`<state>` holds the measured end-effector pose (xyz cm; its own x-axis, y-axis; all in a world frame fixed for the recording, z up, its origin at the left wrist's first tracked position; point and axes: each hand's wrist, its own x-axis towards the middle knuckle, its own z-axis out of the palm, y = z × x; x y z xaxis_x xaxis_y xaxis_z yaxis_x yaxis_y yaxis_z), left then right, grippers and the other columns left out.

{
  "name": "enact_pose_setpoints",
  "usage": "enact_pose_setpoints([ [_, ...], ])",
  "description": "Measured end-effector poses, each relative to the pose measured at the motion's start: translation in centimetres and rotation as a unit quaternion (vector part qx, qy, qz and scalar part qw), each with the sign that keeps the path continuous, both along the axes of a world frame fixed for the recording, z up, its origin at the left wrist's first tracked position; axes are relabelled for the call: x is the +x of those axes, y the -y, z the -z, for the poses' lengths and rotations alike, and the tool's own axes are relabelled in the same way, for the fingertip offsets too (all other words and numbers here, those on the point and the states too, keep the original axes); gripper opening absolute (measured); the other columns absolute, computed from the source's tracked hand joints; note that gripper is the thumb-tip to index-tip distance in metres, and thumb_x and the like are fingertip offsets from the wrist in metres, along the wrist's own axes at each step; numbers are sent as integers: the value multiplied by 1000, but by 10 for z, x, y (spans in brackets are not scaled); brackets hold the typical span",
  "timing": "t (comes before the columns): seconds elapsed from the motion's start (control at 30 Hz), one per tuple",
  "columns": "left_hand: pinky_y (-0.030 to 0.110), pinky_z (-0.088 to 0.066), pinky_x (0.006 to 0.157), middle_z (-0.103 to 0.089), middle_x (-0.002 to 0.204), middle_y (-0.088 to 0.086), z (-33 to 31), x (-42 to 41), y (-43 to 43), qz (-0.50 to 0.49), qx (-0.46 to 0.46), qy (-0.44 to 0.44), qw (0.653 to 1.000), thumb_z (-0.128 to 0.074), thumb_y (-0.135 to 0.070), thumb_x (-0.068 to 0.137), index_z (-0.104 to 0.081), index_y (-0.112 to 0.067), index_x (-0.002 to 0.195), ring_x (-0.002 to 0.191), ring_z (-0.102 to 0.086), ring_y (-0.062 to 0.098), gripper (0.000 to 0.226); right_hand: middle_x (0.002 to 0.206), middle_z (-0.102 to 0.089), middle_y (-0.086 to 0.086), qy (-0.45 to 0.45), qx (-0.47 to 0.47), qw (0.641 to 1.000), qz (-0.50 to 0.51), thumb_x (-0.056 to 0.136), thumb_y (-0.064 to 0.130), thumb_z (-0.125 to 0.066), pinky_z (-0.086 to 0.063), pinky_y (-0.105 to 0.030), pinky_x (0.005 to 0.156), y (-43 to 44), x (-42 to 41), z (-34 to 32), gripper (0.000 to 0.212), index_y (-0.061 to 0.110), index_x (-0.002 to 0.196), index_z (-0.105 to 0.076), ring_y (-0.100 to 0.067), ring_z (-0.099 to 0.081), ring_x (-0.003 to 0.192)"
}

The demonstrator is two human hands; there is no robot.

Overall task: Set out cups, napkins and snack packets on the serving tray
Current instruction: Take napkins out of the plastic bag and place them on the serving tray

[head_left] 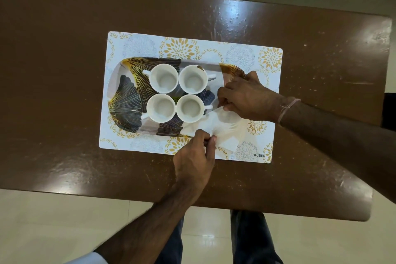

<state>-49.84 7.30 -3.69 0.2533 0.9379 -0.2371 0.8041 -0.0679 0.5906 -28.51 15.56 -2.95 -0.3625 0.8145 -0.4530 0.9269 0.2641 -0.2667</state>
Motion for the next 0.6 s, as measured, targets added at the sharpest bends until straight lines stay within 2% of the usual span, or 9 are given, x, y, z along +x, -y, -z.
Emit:
enact_pose_setpoints([
  [0.13, 26, -52, 57, -65, 69, -9, -5, -3, -1, -9, -15, 15, 1000, -70, -36, 89, -61, -20, 105, 61, -61, 8, 24, 111, -63, 0, -32, 54, 998, 23, 99, 36, -51, -30, -48, 97, 4, 3, 0, 20, 24, 110, -62, -24, -50, 111],
  [0.2, 26, -51, 62, -61, 73, -8, -9, -4, -4, 11, 17, 39, 999, -71, -32, 83, -63, -18, 106, 68, -57, 6, 29, 111, -60, 1, -49, 82, 994, 48, 98, 37, -51, -31, -47, 94, 6, 6, -1, 19, 25, 107, -63, -24, -49, 109],
  [0.3, 27, -46, 89, -68, 103, 3, -17, 7, -14, 85, 61, 83, 991, -68, -30, 84, -66, -14, 110, 99, -59, 14, 31, 117, -59, 0, -73, 90, 989, 94, 97, 36, -52, -34, -47, 92, 11, 10, -4, 20, 23, 107, -63, -25, -49, 108],
  [0.37, 28, -42, 101, -67, 124, 6, -24, 23, -22, 131, 20, 89, 987, -59, -34, 92, -64, -14, 121, 115, -57, 18, 37, 124, -59, -4, -84, 96, 983, 133, 97, 33, -54, -35, -47, 93, 18, 14, -7, 21, 20, 111, -63, -28, -51, 111],
  [0.47, 34, -39, 112, -56, 144, 4, -30, 50, -30, 171, -64, 57, 982, -51, -41, 96, -54, -17, 138, 131, -51, 20, 48, 135, -56, -7, -97, 102, 968, 208, 98, 31, -54, -36, -47, 96, 31, 26, -11, 28, 17, 121, -61, -32, -51, 119],
  [0.6, 35, -31, 117, -48, 152, 4, -30, 97, -41, 238, -59, 16, 969, -56, -38, 96, -47, -17, 145, 138, -45, 22, 54, 145, -52, -3, -120, 99, 932, 326, 99, 31, -55, -34, -51, 104, 55, 62, -20, 30, 19, 125, -60, -30, -47, 130],
])
